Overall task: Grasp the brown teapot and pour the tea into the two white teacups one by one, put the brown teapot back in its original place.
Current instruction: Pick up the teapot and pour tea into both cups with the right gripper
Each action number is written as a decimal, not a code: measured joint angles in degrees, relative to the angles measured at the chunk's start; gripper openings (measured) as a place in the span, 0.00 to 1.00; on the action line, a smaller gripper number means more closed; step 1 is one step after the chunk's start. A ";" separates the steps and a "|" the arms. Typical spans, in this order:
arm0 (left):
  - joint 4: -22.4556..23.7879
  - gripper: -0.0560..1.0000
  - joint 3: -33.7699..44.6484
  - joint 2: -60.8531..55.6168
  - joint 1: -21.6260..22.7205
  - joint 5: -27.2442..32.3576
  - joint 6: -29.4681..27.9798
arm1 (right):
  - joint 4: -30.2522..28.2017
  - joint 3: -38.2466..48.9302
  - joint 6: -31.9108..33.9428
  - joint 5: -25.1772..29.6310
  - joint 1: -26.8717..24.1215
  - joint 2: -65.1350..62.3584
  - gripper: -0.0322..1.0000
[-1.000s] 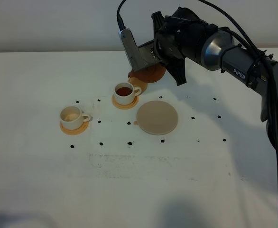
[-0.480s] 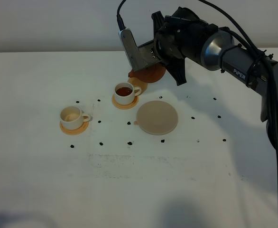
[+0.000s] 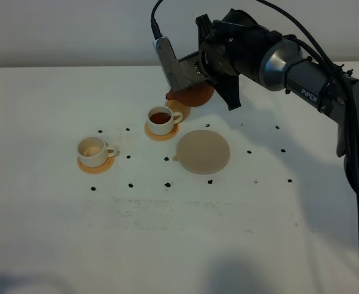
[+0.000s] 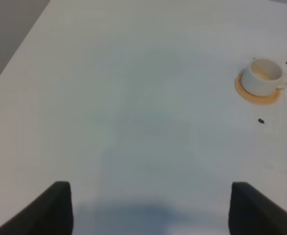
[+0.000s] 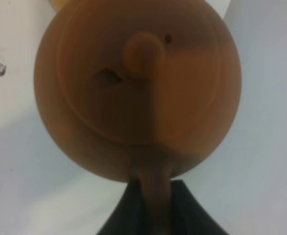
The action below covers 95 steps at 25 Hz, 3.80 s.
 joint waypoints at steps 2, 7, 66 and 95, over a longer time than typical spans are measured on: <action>0.00 0.68 0.00 0.00 0.00 0.00 0.00 | 0.00 0.00 0.00 -0.13 0.00 0.00 0.12; 0.00 0.68 0.00 0.00 0.00 0.00 0.00 | -0.26 0.00 0.00 -0.37 0.00 0.00 0.12; 0.00 0.68 0.00 0.00 0.00 0.00 0.00 | 27.54 0.00 5.23 0.97 -8.84 -2.54 0.12; 0.00 0.68 0.00 0.00 0.00 0.00 0.00 | 40.50 -0.17 7.49 12.18 -14.27 -3.47 0.12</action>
